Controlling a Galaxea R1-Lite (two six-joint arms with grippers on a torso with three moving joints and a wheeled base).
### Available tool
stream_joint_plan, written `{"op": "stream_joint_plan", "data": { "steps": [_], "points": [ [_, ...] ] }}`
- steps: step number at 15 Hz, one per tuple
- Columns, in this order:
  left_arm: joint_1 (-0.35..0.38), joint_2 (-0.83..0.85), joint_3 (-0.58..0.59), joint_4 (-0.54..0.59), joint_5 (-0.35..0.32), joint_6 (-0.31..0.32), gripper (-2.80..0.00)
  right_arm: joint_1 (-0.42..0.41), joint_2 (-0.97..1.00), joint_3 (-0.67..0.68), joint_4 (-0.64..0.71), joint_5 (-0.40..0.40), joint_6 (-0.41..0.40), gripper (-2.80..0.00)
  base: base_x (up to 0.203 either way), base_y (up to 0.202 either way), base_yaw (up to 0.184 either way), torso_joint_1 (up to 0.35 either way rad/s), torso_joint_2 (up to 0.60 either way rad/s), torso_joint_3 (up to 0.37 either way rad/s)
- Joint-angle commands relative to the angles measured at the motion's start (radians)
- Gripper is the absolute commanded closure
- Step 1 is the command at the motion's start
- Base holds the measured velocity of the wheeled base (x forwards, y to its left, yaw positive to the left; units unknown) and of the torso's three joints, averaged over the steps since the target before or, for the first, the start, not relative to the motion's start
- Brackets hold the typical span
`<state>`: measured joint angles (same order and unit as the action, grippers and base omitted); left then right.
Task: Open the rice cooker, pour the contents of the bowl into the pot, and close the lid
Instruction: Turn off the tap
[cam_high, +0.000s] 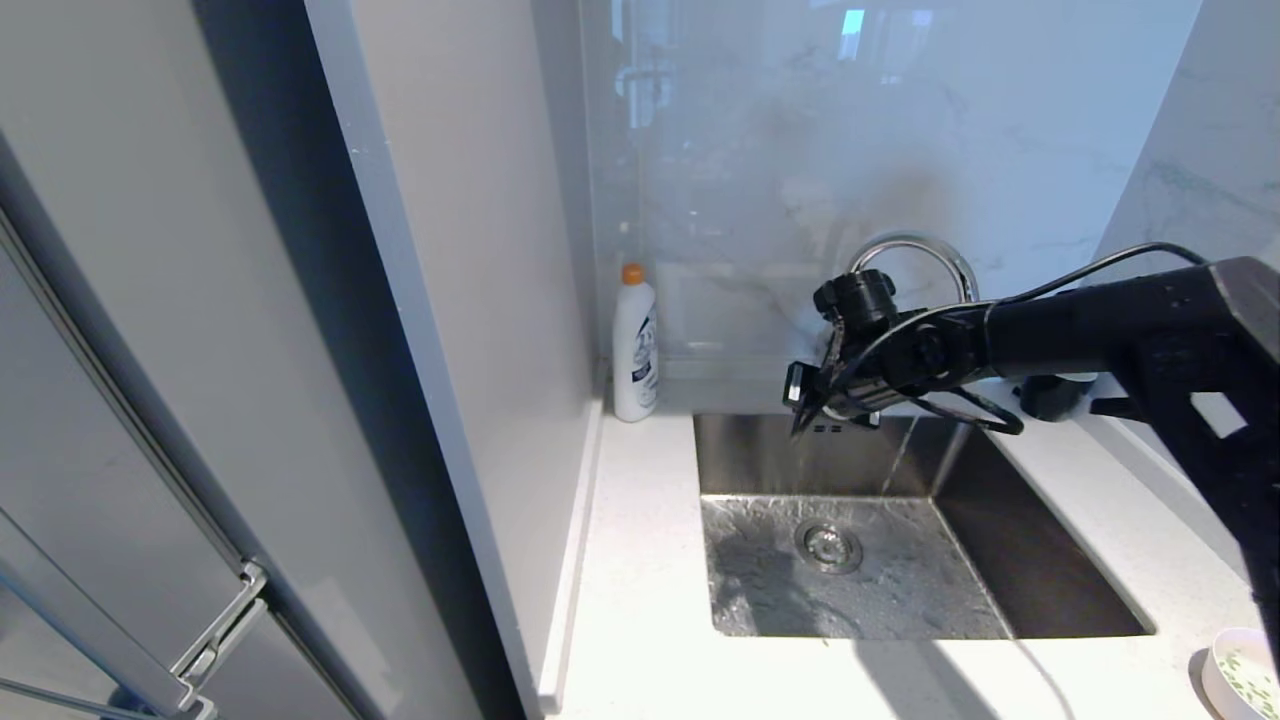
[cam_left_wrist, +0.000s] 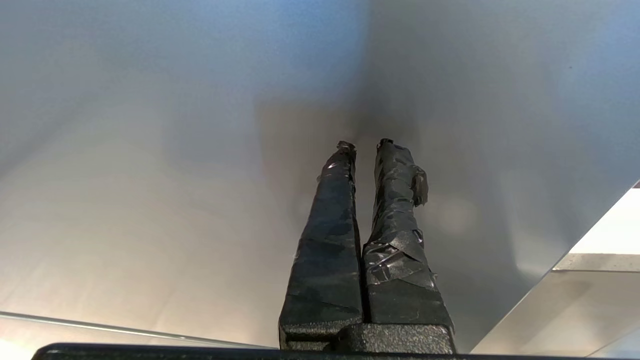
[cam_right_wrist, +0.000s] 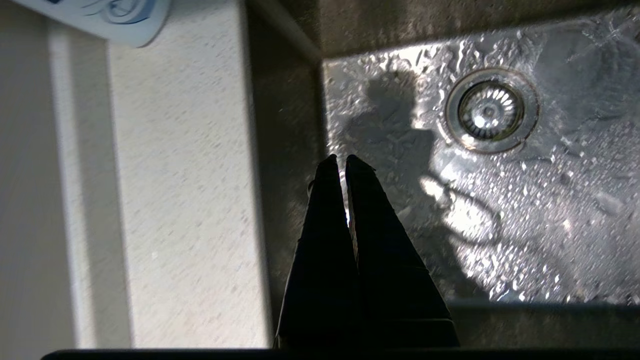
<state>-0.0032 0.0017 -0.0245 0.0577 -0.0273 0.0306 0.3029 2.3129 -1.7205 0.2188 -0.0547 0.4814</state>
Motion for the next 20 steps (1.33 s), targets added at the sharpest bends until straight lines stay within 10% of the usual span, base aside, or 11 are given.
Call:
{"op": "stream_joint_plan", "data": {
  "steps": [1,20],
  "points": [
    [0.000,0.000,0.000,0.001,0.000,0.000,0.00,0.003,0.159,-0.135,0.016,-0.037,-0.026,0.00,0.000,0.000,0.000,0.000,0.00,0.000],
    [0.000,0.000,0.000,-0.001,0.000,0.000,0.00,-0.092,0.355,-0.263,-0.381,-0.162,-0.254,0.00,0.000,0.000,0.000,0.000,0.00,0.000]
  ]
}}
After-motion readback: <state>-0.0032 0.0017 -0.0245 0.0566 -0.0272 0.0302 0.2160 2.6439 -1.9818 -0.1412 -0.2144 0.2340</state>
